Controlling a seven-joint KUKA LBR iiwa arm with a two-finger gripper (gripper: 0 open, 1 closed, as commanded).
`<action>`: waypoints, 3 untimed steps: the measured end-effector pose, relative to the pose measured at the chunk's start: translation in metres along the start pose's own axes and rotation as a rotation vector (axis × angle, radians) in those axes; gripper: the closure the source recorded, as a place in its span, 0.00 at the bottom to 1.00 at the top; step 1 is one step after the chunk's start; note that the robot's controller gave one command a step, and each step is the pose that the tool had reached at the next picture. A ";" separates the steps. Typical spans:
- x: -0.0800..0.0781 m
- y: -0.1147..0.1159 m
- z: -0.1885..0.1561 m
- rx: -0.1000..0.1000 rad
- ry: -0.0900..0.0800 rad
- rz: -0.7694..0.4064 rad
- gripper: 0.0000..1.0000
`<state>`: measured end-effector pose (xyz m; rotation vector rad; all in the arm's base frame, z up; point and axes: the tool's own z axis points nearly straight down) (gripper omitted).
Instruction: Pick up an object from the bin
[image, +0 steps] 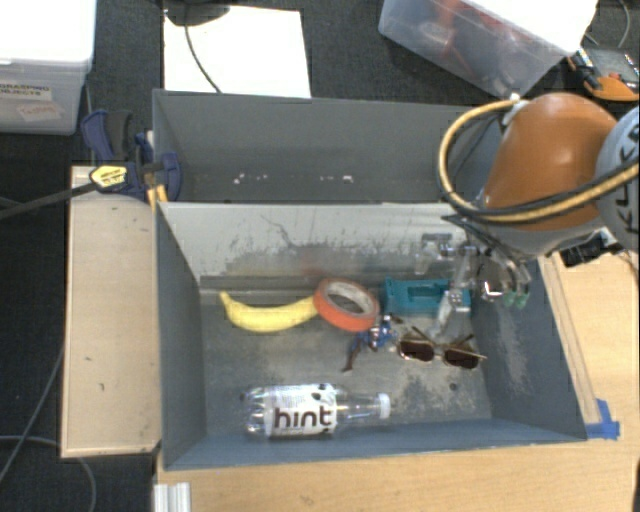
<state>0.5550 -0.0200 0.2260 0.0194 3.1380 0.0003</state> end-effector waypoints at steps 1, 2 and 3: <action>-0.026 -0.063 0.139 -0.002 -0.009 0.085 0.00; -0.024 -0.059 0.132 -0.001 -0.009 0.082 0.00; 0.011 -0.005 0.149 -0.003 -0.050 0.224 0.00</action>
Offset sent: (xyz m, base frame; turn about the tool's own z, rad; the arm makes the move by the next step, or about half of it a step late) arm 0.0366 -0.0640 -0.1560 0.0253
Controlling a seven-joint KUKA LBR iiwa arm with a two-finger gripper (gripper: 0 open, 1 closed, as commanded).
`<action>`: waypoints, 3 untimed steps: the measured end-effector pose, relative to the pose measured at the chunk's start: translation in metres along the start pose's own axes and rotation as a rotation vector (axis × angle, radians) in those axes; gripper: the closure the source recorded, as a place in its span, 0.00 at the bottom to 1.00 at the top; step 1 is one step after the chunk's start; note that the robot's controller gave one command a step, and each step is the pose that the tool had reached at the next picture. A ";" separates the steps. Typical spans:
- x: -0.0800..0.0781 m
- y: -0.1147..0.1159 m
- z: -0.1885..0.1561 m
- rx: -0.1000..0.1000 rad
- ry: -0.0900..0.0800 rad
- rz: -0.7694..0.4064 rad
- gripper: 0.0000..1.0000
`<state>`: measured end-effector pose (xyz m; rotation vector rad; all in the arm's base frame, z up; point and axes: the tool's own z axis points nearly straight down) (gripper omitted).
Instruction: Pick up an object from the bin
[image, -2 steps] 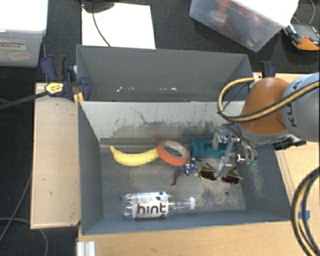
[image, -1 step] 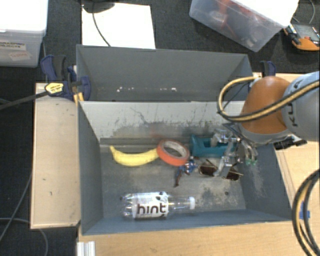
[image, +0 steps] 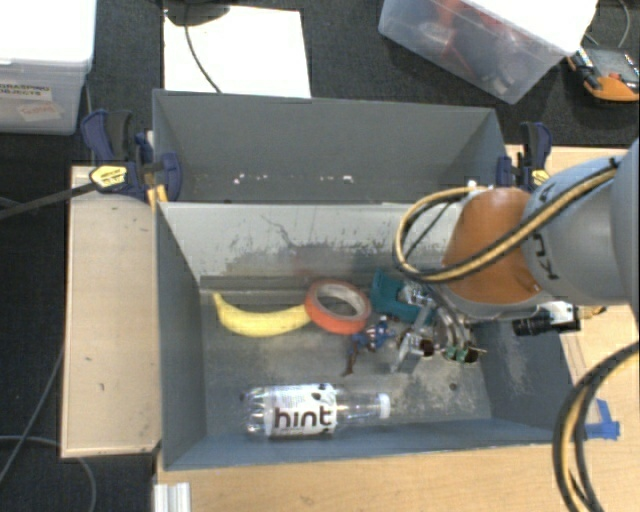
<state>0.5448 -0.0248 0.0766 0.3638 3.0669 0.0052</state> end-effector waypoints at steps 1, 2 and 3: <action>-0.031 -0.020 0.005 0.001 0.022 -0.161 0.00; -0.011 0.053 0.001 -0.003 -0.015 0.311 1.00; -0.011 0.053 0.001 -0.003 -0.016 0.310 1.00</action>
Offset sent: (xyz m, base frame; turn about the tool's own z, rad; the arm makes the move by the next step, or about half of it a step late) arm 0.0177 0.0510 -0.0066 0.3102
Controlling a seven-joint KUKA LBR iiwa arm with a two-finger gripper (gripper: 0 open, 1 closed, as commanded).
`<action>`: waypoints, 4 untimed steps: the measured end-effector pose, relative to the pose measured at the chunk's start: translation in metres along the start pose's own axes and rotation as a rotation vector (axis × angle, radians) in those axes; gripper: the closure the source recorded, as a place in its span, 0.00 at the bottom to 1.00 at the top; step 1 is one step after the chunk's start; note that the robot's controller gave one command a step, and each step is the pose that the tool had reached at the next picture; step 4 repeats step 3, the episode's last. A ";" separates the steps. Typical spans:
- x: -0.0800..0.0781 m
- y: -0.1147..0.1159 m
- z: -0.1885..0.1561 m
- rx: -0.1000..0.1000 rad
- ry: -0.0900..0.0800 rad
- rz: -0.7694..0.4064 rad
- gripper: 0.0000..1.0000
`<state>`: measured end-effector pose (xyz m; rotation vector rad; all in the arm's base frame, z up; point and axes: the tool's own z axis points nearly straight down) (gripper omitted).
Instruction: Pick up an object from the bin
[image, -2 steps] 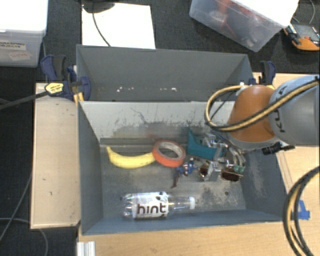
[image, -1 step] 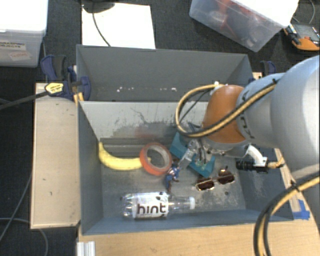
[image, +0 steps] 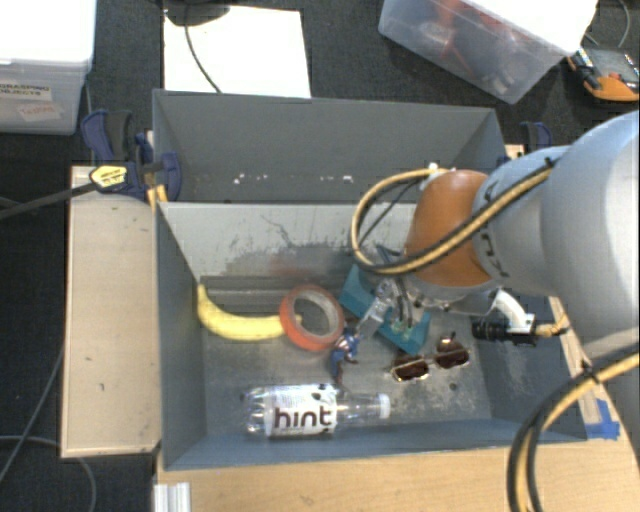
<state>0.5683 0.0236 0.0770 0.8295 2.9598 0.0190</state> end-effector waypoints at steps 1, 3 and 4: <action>0.001 -0.001 -0.007 0.003 0.005 -0.001 1.00; 0.001 -0.001 -0.061 0.008 0.016 -0.006 1.00; 0.001 -0.001 -0.061 0.008 0.016 -0.006 1.00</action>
Offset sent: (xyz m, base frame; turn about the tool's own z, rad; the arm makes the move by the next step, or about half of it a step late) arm -0.0010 -0.0003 0.0473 -0.0006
